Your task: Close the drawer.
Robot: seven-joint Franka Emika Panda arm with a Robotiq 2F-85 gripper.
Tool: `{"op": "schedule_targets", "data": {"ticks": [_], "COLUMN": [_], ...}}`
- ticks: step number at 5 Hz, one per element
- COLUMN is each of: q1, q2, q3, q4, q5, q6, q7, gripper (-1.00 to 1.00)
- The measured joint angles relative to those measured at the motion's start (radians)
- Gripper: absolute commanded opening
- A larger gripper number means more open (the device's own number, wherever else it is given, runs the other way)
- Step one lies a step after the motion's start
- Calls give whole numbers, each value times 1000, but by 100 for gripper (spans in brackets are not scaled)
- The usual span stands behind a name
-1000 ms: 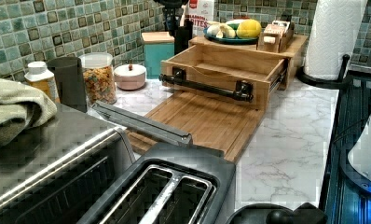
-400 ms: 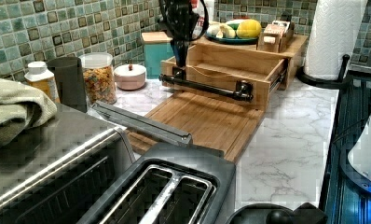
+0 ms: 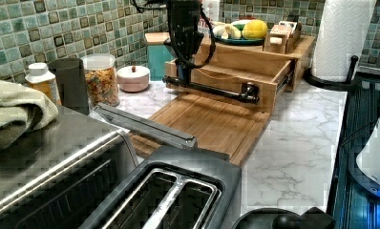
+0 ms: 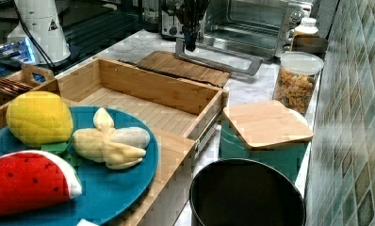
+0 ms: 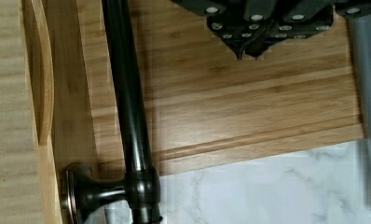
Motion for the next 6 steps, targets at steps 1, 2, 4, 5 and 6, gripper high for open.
{"op": "schedule_targets", "data": {"ticks": [1, 2, 4, 5, 6], "q1": [-26, -41, -54, -54, -54], "q2": [29, 56, 55, 52, 56], "q3": [3, -13, -56, -56, -60], "q4": [-14, -31, -105, -109, -105], "q5": [-32, -109, -118, -118, -129], "q6": [10, 50, 193, 193, 194], "q7": [0, -79, -221, -220, -220], "gripper": [-100, -100, -100, -100, -100]}}
